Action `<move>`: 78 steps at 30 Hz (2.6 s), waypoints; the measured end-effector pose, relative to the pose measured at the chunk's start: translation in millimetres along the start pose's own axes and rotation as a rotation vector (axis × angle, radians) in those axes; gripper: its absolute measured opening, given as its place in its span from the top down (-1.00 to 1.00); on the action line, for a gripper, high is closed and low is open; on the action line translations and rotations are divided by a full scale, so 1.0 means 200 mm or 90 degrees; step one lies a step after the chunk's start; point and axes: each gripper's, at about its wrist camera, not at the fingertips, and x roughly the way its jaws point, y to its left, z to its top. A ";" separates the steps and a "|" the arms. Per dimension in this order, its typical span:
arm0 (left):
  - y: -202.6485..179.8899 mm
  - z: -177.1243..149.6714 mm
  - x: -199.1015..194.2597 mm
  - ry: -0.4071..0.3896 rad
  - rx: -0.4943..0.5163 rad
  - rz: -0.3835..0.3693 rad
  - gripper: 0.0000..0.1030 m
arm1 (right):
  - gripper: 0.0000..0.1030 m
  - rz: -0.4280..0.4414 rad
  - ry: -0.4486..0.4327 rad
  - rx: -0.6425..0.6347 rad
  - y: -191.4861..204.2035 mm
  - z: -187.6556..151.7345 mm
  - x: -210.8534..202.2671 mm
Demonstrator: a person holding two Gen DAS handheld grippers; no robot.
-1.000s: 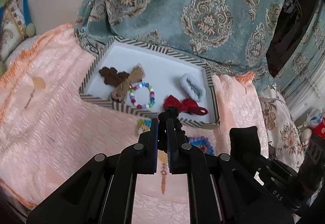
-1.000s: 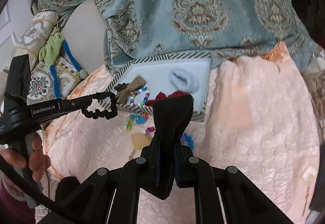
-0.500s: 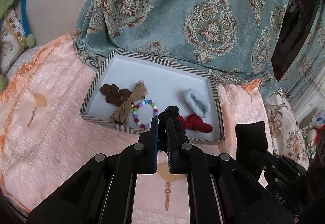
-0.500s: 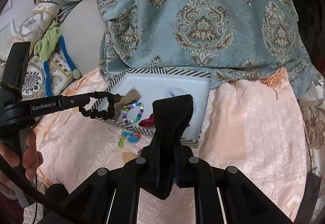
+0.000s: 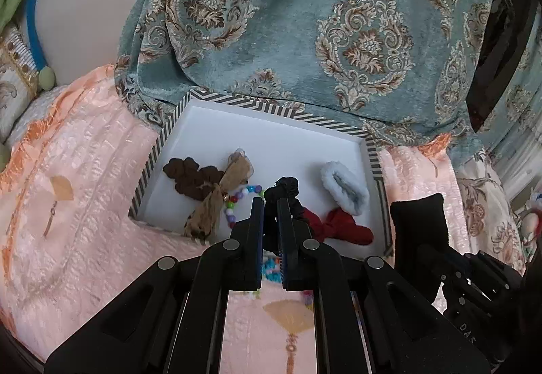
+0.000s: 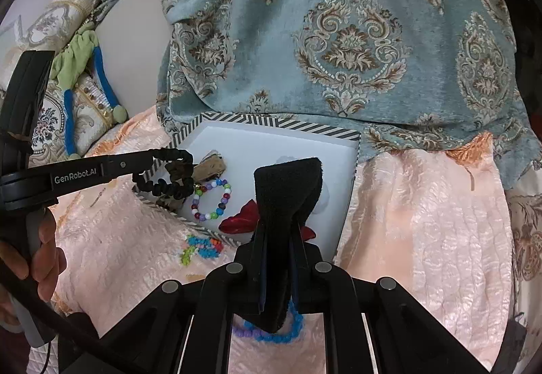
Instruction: Organize jewelry
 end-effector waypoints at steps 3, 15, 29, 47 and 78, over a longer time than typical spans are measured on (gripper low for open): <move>0.01 0.03 0.06 0.004 -0.002 0.001 0.88 | 0.81 0.000 0.006 -0.003 0.00 0.03 0.06; 0.07 0.08 0.39 0.043 -0.020 0.022 0.88 | 0.81 0.030 0.044 0.000 -0.02 0.23 0.40; 0.19 0.02 0.56 0.078 -0.030 0.055 0.88 | 0.81 0.046 0.123 -0.002 0.00 0.29 0.83; 0.18 -0.05 0.36 0.043 -0.034 0.071 0.03 | 0.23 0.050 0.057 0.057 -0.08 0.20 0.44; -0.05 -0.35 -0.22 -0.051 0.024 0.096 0.02 | -0.10 -0.065 -0.049 0.012 0.13 -0.14 -0.28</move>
